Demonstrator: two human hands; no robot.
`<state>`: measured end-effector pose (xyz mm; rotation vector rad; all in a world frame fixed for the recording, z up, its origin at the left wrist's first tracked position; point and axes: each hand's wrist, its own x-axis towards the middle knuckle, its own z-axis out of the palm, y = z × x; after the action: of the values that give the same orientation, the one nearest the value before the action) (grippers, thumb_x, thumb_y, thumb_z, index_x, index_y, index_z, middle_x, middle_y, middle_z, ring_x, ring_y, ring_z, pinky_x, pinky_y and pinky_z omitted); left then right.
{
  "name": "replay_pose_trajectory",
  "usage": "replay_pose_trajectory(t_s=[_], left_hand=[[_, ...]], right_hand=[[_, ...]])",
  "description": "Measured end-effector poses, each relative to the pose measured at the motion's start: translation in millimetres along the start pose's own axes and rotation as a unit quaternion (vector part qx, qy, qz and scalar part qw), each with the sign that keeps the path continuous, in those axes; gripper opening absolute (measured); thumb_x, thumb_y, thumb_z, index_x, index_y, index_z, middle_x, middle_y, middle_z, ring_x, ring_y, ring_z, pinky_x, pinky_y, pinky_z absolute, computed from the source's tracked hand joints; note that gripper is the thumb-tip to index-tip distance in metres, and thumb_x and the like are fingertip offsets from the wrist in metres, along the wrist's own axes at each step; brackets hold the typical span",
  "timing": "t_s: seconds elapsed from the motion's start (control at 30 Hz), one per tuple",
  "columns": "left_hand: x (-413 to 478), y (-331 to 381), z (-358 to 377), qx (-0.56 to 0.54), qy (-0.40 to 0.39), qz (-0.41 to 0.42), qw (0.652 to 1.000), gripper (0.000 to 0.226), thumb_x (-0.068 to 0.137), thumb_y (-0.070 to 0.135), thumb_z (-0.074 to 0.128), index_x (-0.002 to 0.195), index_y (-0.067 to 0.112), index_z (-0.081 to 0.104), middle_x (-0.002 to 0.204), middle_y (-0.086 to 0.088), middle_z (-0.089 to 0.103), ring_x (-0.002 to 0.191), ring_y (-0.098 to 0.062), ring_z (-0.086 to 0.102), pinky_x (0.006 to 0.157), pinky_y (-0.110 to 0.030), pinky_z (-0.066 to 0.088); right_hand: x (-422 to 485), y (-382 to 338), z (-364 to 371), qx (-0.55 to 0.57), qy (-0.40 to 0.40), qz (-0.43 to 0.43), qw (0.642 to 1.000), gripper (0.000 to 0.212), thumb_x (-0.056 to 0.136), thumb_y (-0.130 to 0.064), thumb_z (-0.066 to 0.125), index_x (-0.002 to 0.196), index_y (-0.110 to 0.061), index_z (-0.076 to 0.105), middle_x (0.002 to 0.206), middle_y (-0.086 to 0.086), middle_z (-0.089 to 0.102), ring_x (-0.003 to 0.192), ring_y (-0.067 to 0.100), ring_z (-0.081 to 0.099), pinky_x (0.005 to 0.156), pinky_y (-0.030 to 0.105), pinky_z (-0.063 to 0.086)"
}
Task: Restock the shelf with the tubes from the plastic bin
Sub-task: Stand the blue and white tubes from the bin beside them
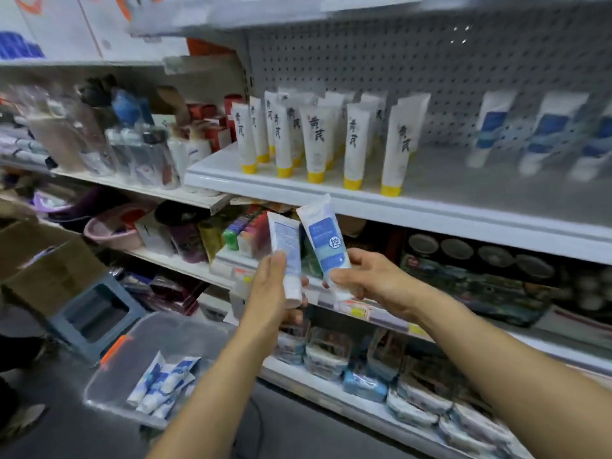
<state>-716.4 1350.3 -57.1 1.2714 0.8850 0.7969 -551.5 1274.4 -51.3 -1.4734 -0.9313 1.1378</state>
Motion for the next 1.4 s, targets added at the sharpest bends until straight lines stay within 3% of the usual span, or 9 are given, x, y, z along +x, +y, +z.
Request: replay_pose_trajectory(t_s=[0.17, 0.3, 0.33, 0.5, 0.7, 0.83, 1.07, 1.27, 1.4], left_hand=[[10, 28, 69, -0.009, -0.033, 0.075, 0.997, 0.03, 0.1, 0.041, 0.043, 0.12, 0.02, 0.048, 0.085, -0.008, 0.062, 0.054, -0.017, 0.057, 0.041, -0.028, 0.043], [17, 42, 111, 0.017, -0.061, 0.127, 0.99, 0.031, 0.09, 0.053, 0.054, 0.12, 0.045, 0.047, 0.111, -0.007, 0.065, 0.09, -0.03, 0.066, 0.068, -0.048, 0.053], [18, 47, 120, 0.019, -0.071, 0.136, 0.988, 0.033, 0.09, 0.053, 0.056, 0.121, 0.047, 0.045, 0.111, -0.005, 0.065, 0.09, -0.027, 0.066, 0.071, -0.049, 0.054], [22, 66, 162, -0.006, -0.108, 0.165, 0.98, 0.04, 0.092, 0.041, 0.056, 0.127, 0.039, 0.038, 0.104, -0.008, 0.062, 0.06, -0.015, 0.059, 0.045, -0.032, 0.05], [33, 72, 200, 0.018, -0.133, 0.168, 0.977, 0.041, 0.093, 0.041, 0.055, 0.129, 0.039, 0.035, 0.111, -0.004, 0.059, 0.069, -0.017, 0.061, 0.046, -0.031, 0.05], [42, 77, 222, 0.043, -0.144, 0.159, 0.976, 0.043, 0.092, 0.044, 0.056, 0.128, 0.033, 0.037, 0.112, -0.003, 0.057, 0.076, -0.021, 0.061, 0.047, -0.029, 0.05], [64, 88, 263, 0.092, -0.125, 0.131, 0.979, 0.035, 0.091, 0.046, 0.056, 0.108, 0.016, 0.052, 0.079, -0.003, 0.048, 0.056, -0.015, 0.047, 0.048, -0.031, 0.045], [79, 91, 288, 0.1, -0.089, 0.106, 0.985, 0.051, 0.092, 0.06, 0.041, 0.091, 0.009, 0.047, 0.068, -0.004, 0.048, 0.054, -0.017, 0.047, 0.046, -0.024, 0.039], [87, 88, 297, 0.085, -0.086, 0.091, 0.988, 0.043, 0.093, 0.05, 0.042, 0.088, 0.009, 0.051, 0.069, -0.004, 0.049, 0.057, -0.02, 0.047, 0.046, -0.025, 0.038]], right_hand=[[-23, -34, -65, 0.012, 0.03, -0.059, 0.998, 0.054, 0.076, -0.011, 0.077, 0.125, -0.011, 0.055, 0.114, 0.017, 0.069, 0.102, 0.031, 0.066, 0.093, 0.043, 0.052], [-35, -60, -116, 0.007, 0.07, -0.094, 0.993, 0.048, 0.082, -0.005, 0.069, 0.125, -0.018, 0.054, 0.108, 0.011, 0.072, 0.093, 0.021, 0.07, 0.072, 0.029, 0.055], [-37, -65, -129, 0.007, 0.081, -0.102, 0.991, 0.048, 0.081, -0.006, 0.069, 0.125, -0.019, 0.054, 0.108, 0.01, 0.072, 0.09, 0.019, 0.07, 0.067, 0.026, 0.054], [-37, -78, -180, -0.014, 0.153, -0.134, 0.979, 0.044, 0.073, -0.011, 0.076, 0.112, -0.022, 0.058, 0.096, -0.002, 0.074, 0.088, 0.02, 0.066, 0.068, 0.034, 0.045], [-25, -82, -212, -0.041, 0.177, -0.131, 0.975, 0.037, 0.079, -0.012, 0.075, 0.111, -0.021, 0.059, 0.102, 0.002, 0.072, 0.086, 0.018, 0.064, 0.063, 0.028, 0.043], [-16, -85, -232, -0.077, 0.24, -0.144, 0.957, 0.04, 0.077, -0.008, 0.076, 0.112, -0.019, 0.059, 0.101, -0.001, 0.07, 0.083, 0.008, 0.064, 0.058, 0.011, 0.044], [25, -86, -283, -0.154, 0.335, -0.124, 0.921, 0.051, 0.072, -0.006, 0.079, 0.112, -0.017, 0.048, 0.113, 0.006, 0.062, 0.102, 0.026, 0.061, 0.094, 0.041, 0.05], [49, -79, -303, -0.201, 0.324, -0.113, 0.918, 0.046, 0.077, -0.005, 0.076, 0.112, -0.013, 0.046, 0.104, 0.001, 0.055, 0.093, 0.019, 0.054, 0.08, 0.029, 0.042], [60, -77, -312, -0.209, 0.321, -0.106, 0.918, 0.052, 0.077, -0.005, 0.075, 0.12, -0.006, 0.048, 0.104, 0.003, 0.055, 0.092, 0.019, 0.053, 0.081, 0.029, 0.041]])
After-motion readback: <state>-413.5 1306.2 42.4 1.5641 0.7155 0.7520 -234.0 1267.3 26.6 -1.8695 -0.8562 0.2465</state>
